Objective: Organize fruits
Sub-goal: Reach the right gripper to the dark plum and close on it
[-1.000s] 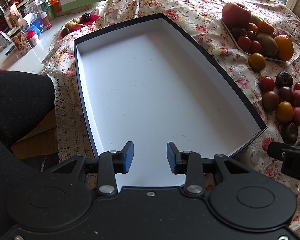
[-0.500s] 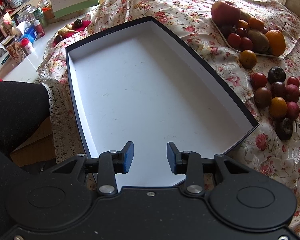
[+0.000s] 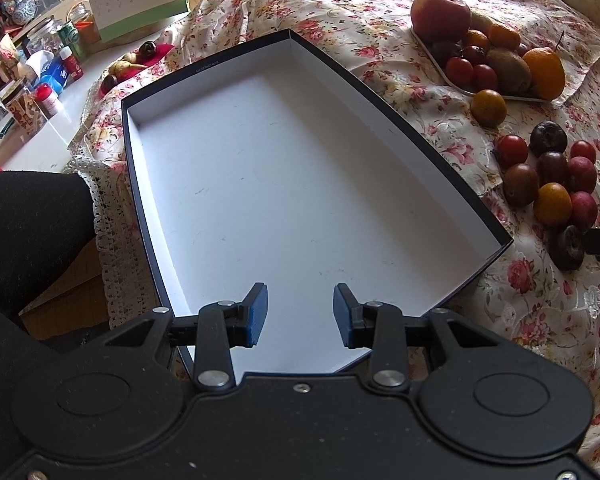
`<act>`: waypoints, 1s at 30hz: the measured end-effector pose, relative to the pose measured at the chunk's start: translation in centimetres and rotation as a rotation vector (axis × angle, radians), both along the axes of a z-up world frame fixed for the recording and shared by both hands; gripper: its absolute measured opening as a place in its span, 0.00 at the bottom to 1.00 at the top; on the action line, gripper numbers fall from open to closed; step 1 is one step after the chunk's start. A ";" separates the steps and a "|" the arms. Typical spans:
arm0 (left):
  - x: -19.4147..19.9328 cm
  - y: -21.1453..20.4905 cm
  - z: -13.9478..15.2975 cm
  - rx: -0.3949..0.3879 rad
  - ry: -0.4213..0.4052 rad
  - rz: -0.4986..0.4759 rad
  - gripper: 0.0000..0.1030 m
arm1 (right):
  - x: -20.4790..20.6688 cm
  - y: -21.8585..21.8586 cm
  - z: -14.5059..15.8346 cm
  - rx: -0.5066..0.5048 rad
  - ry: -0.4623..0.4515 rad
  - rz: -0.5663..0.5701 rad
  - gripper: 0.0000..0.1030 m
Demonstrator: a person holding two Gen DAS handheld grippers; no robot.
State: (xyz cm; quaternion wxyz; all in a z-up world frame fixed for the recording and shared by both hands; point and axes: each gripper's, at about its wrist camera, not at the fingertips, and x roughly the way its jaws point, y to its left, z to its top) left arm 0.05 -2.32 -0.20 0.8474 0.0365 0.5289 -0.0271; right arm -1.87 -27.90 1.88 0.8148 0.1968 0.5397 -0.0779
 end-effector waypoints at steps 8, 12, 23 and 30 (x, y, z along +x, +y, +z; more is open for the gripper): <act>0.1 0.3 -0.1 -0.007 0.005 0.004 0.43 | 1.2 1.2 -1.8 0.039 0.061 0.003 0.20; 0.0 0.3 -0.1 -0.006 0.004 0.002 0.43 | 0.8 0.4 -1.7 0.038 0.037 -0.026 0.31; 0.1 0.1 -0.1 -0.006 0.007 -0.004 0.43 | 1.9 0.1 -2.6 -0.046 0.076 -0.057 0.39; 0.7 -0.7 0.2 -0.024 0.040 -0.043 0.43 | 3.3 0.8 -4.1 -0.084 0.086 -0.063 0.44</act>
